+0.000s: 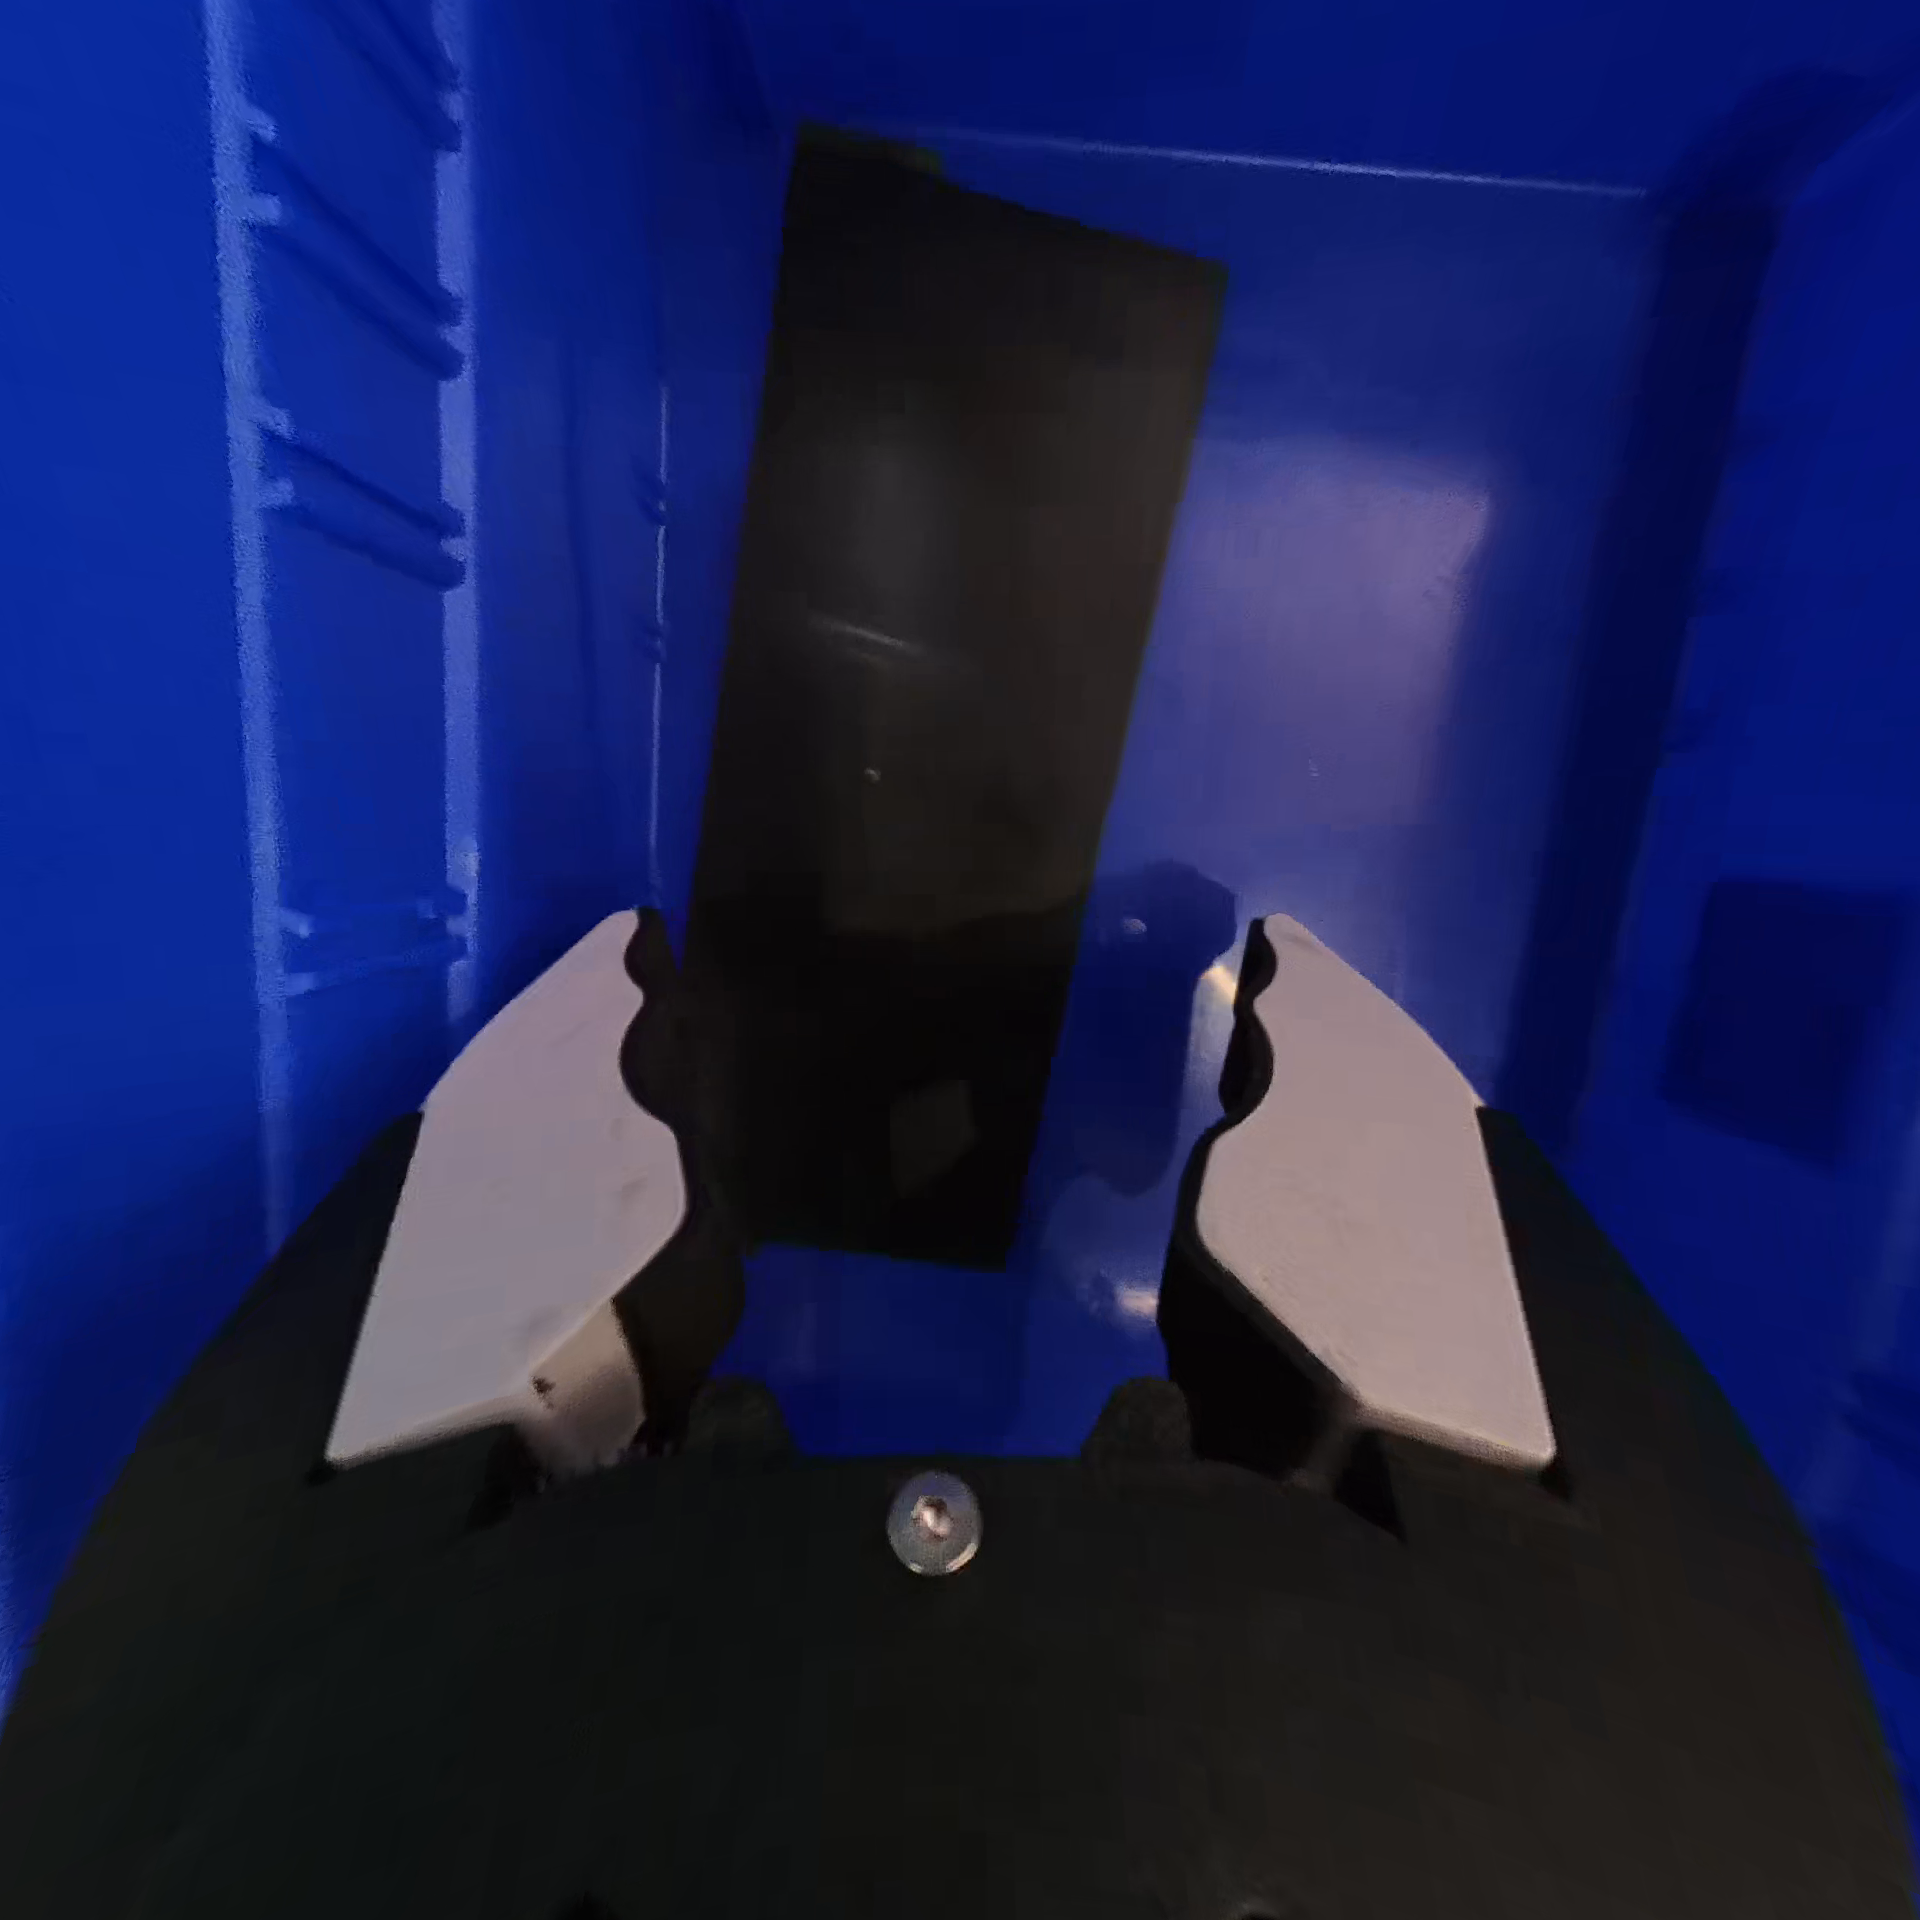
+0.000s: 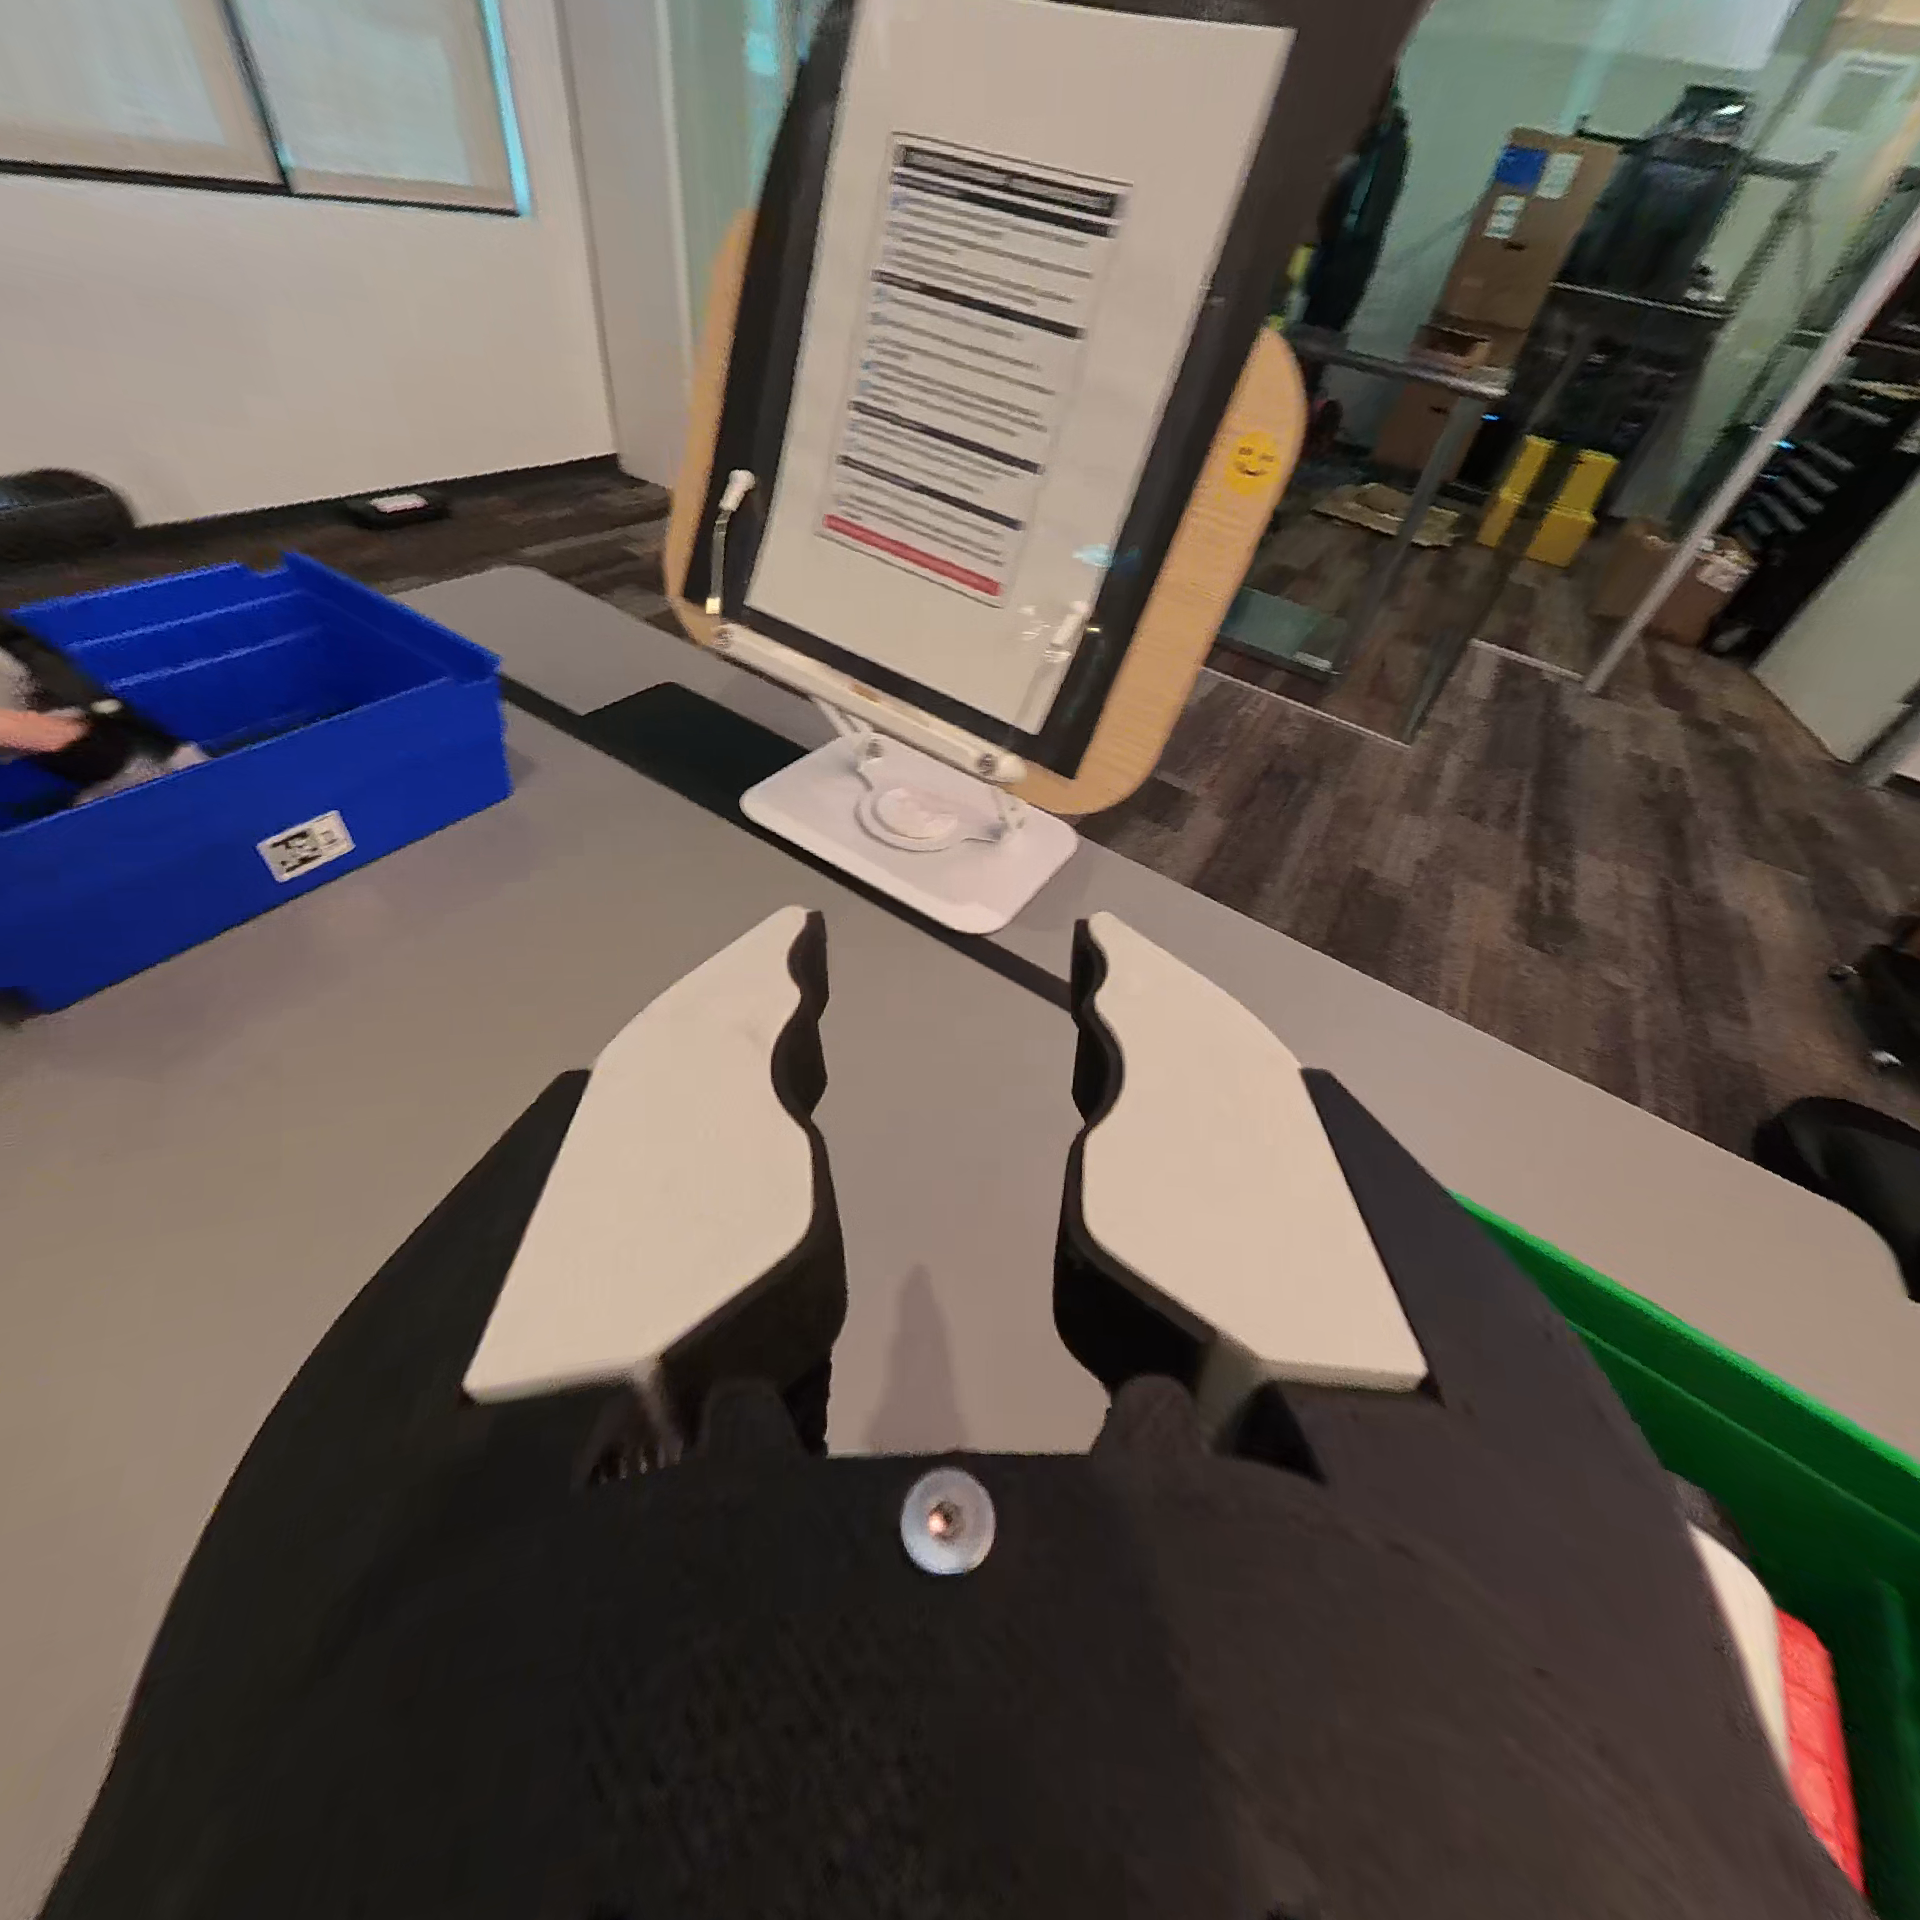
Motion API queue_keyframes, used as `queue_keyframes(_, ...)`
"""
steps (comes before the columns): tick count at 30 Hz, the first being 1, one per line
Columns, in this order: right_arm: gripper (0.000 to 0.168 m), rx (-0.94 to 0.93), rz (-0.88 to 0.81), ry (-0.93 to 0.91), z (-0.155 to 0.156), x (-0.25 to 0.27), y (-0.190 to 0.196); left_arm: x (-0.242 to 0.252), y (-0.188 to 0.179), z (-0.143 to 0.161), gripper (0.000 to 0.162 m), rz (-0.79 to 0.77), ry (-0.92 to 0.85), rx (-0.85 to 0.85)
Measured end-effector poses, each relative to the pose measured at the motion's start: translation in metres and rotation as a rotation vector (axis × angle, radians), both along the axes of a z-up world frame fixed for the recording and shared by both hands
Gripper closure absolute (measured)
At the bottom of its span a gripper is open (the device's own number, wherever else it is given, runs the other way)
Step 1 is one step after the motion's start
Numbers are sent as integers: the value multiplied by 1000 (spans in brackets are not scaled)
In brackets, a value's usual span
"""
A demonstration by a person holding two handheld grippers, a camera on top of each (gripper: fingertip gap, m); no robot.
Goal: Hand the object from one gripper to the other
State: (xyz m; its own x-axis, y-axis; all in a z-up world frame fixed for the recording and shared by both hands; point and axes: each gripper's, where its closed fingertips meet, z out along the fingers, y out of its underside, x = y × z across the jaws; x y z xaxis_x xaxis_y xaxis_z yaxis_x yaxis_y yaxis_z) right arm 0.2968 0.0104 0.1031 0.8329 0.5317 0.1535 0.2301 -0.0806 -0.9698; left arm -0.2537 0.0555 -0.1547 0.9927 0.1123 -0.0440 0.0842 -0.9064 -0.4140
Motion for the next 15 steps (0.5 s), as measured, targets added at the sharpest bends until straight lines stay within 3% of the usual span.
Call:
queue_keyframes(4, 123, 19, 99, -44, 4, -37, -15, -7, 4, -4, 63, 32, 109, -46)
queue_keyframes(7, 123, 28, 179, -64, 7, -61, -28, -1, 8, -8, 62, 79, 45, -51)
queue_keyframes(9, 123, 23, 223, -74, 7, -74, -36, 3, 6, -13, 52, 94, -24, -56)
queue_keyframes(15, 123, 16, 290, -74, 8, -93, -49, 11, 3, -12, 64, 57, -22, -63)
